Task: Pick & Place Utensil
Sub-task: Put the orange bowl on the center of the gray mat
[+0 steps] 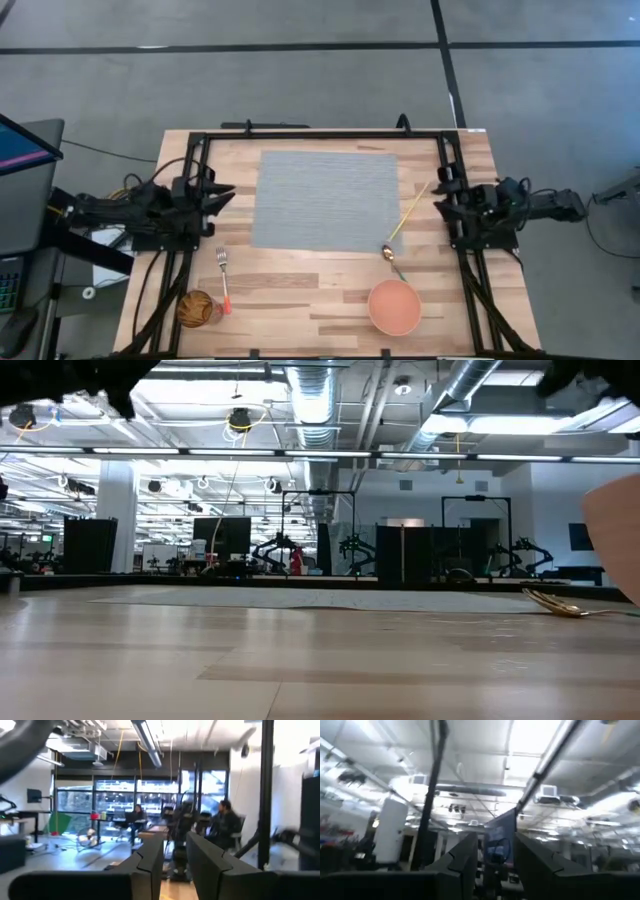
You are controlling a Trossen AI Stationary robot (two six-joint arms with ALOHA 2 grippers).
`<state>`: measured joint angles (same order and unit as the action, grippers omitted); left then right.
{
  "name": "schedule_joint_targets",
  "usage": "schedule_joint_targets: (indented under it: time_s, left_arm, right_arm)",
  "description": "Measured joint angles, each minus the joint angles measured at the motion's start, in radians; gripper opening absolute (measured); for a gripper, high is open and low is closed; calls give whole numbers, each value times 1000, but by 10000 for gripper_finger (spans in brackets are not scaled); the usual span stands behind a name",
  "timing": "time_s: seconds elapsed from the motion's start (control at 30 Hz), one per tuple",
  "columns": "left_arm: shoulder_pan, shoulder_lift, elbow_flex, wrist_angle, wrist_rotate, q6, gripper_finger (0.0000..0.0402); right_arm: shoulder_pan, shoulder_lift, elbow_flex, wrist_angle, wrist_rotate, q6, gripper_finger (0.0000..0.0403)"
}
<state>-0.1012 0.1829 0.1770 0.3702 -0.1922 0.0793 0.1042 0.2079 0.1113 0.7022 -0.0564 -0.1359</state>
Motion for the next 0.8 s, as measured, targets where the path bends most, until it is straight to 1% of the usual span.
schedule_joint_targets:
  time_s: [0.07,0.13,0.17,0.23,0.3,0.4,0.43,0.5,0.6,0.7,0.8]
  left_arm:
    - [0,108,68,1,-1,48,75]
    - [0,231,140,1,-1,108,69]
    - [0,292,179,0,-9,131,68]
    - [0,407,253,-4,-64,146,69]
    - [0,501,321,-16,-144,146,75]
    - [0,598,393,-97,-237,172,87]
    - [0,621,404,-125,-258,178,93]
    - [0,661,410,-150,-279,179,104]
    - [0,699,410,-154,-281,178,126]
    - [1,714,410,-154,-282,178,148]
    - [16,705,410,-153,-285,179,166]
  right_arm:
    - [20,106,82,-38,-3,-10,118]
    - [41,230,190,-121,0,-6,118]
    - [52,290,250,-188,2,6,118]
    - [75,397,387,-369,11,28,118]
    - [100,478,531,-568,82,65,118]
    - [134,589,741,-914,240,144,118]
    - [144,629,798,-1026,277,186,118]
    - [156,702,889,-1209,309,306,118]
    - [193,799,946,-1365,256,493,123]
    - [239,875,957,-1404,179,624,142]
    - [273,938,957,-1412,104,748,169]
